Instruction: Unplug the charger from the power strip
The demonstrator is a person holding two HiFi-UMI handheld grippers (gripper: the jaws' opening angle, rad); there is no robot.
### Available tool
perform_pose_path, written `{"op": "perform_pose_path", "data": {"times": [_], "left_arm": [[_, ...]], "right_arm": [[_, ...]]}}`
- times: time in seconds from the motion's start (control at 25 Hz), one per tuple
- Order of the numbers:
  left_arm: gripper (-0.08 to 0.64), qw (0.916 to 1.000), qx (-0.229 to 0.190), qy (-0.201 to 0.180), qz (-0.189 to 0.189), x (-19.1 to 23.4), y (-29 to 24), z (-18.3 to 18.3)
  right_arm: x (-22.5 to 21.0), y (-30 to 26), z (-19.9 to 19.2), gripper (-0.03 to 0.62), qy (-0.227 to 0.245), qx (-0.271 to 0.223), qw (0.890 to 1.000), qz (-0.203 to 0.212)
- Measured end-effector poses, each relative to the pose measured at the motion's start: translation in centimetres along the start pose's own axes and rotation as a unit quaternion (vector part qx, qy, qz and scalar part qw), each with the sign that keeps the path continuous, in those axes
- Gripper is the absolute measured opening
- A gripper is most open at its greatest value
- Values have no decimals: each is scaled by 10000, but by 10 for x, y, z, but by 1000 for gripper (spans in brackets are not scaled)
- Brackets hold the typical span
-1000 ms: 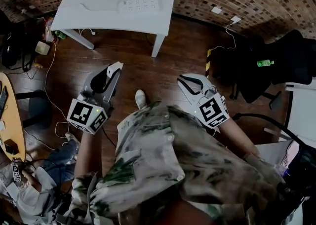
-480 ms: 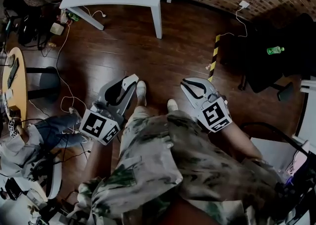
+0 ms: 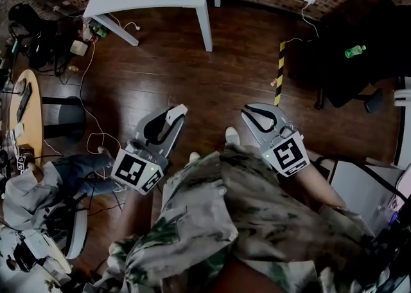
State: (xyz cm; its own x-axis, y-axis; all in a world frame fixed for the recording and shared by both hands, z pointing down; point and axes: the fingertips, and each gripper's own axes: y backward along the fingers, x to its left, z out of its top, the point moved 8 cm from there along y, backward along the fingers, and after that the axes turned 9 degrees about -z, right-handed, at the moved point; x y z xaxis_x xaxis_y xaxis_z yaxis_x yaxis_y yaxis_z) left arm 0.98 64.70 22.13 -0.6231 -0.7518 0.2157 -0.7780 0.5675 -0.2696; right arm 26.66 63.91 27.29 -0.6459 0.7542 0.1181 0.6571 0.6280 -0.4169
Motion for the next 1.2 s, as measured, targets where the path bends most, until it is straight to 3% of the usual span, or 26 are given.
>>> {"op": "perform_pose_path", "data": {"times": [0.12,0.48,0.68,0.96,1.2], "left_arm": [[112,9999,-129,-78,-13,-4,37,-8],[110,9991,-386,165,68,-15,124,-44],[110,9989,-417,166,-169,-11,169,-67],[110,9978,-393,172,-505,-19,186,-86],[110,9962,-551,153,-660,-4,228,-88]], "right_arm": [[27,4,12,51,-13,-128,9997,-202],[104,14,43,31,272,-65,9989,-371],[164,14,51,21,280,29,9983,-518],[215,22,43,11,222,251,9983,-476],[252,4,73,9,341,300,9972,-586]]}}
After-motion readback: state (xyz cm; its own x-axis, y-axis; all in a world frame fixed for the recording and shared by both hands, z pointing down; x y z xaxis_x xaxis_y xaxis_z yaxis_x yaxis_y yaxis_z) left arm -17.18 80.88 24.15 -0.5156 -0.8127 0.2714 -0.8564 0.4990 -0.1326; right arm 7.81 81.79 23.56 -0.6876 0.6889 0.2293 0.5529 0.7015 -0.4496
